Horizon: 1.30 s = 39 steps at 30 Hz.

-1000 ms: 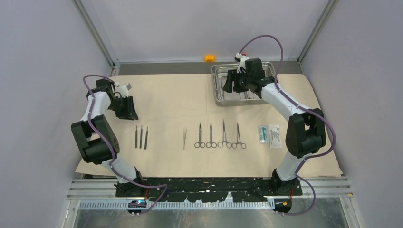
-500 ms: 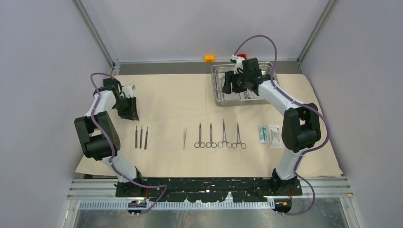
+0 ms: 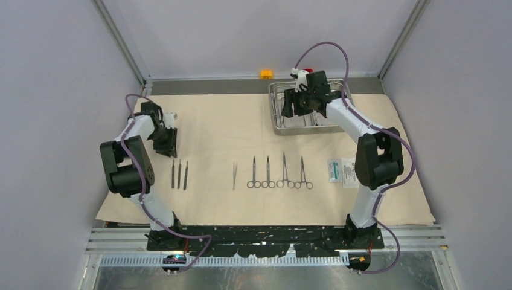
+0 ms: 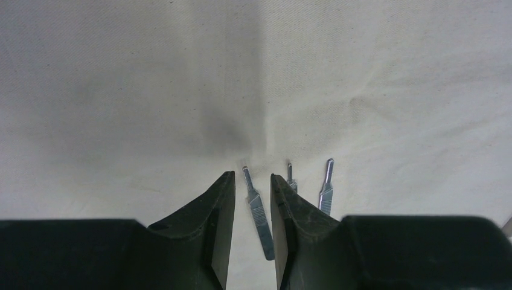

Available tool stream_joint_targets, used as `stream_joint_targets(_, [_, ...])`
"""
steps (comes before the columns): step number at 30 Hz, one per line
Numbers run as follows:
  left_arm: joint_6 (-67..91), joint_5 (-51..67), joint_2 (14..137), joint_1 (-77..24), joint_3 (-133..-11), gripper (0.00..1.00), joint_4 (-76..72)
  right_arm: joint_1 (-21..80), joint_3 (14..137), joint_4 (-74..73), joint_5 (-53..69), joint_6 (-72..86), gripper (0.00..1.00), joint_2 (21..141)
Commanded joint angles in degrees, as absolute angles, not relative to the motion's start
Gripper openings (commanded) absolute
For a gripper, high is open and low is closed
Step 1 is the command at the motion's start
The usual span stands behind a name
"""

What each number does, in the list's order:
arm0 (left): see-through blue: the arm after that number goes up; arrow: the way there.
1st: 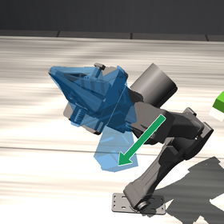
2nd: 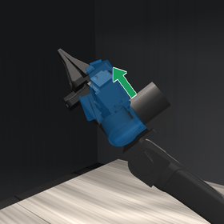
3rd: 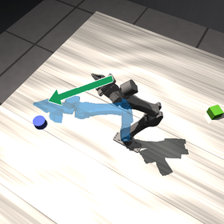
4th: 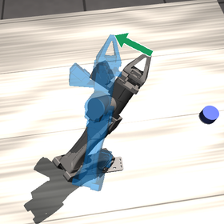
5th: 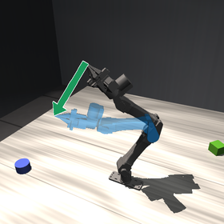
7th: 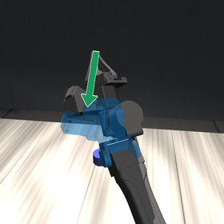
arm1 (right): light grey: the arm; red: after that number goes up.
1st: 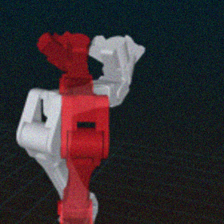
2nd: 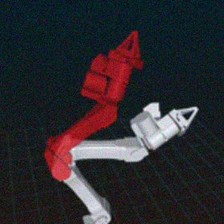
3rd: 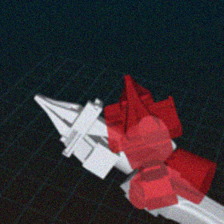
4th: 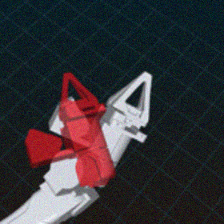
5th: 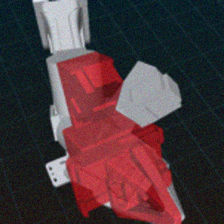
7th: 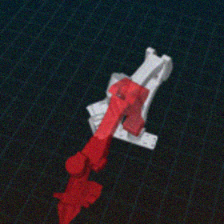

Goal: Open and lay out the surgical kit
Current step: Adjust the medical item in the surgical kit.

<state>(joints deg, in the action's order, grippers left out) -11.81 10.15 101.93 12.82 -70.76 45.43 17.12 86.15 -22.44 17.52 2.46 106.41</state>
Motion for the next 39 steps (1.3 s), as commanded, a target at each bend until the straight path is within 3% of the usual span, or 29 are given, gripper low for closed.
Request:
stream_joint_targets(1, [-12.0, 7.9, 103.0, 12.6, -70.7, 0.29, 43.2, 16.9, 88.4, -22.1, 18.2, 1.6, 0.64, 106.2])
stream_joint_targets(13, [-12.1, 9.0, 105.8, 12.6, -70.5, 0.26, 43.3, 16.8, 87.0, -21.7, 17.9, 2.4, 0.64, 106.3])
stream_joint_targets(27, [-11.5, 11.1, 104.3, 12.5, -69.6, 0.14, 44.1, 16.9, 86.0, -21.3, 18.1, 3.2, 0.64, 106.4])
stream_joint_targets(39, [-11.4, 11.2, 103.0, 12.6, -68.1, 0.09, 44.1, 16.8, 85.4, -20.9, 18.3, 3.6, 0.64, 106.4])
